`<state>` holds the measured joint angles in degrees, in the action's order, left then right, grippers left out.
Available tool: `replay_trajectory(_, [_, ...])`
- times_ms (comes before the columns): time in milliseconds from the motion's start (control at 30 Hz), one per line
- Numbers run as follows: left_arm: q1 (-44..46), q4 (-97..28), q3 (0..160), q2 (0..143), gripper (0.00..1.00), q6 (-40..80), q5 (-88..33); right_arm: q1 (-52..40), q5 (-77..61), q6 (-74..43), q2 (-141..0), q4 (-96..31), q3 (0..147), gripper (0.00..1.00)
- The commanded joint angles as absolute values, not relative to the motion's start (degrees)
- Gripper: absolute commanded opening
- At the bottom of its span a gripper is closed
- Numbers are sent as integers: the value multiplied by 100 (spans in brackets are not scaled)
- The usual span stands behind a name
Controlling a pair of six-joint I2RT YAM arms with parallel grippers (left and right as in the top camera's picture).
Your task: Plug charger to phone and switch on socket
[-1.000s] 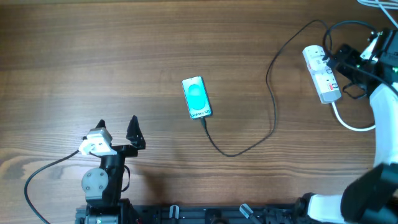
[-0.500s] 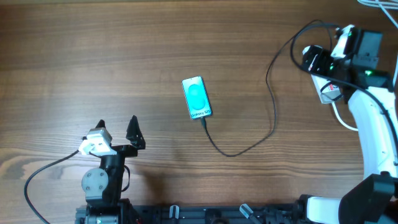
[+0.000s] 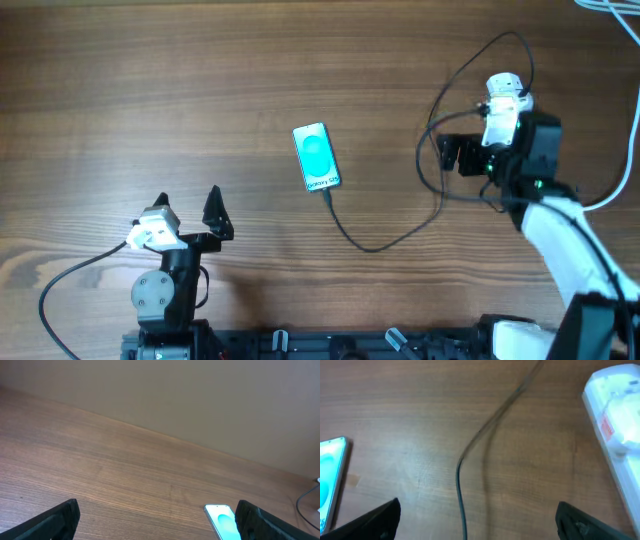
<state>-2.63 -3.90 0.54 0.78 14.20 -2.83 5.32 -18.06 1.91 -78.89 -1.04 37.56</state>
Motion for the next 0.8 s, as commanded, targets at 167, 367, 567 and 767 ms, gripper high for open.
replay_trajectory(167, [-237,-434,32,16,100,1326,-226,504,-1938,296,-6514,1483,1625,100])
replay_trajectory(367, [-237,-434,32,16,100,1326,-226,504,-1942,-45,-5747,2252,607,100])
replay_trajectory(567, [-237,-436,32,16,100,1326,-228,504,-1944,-191,-4722,2222,30,100])
replay_trajectory(767, [-237,-436,32,16,100,1326,-228,504,-1787,-305,-3240,895,30,100])
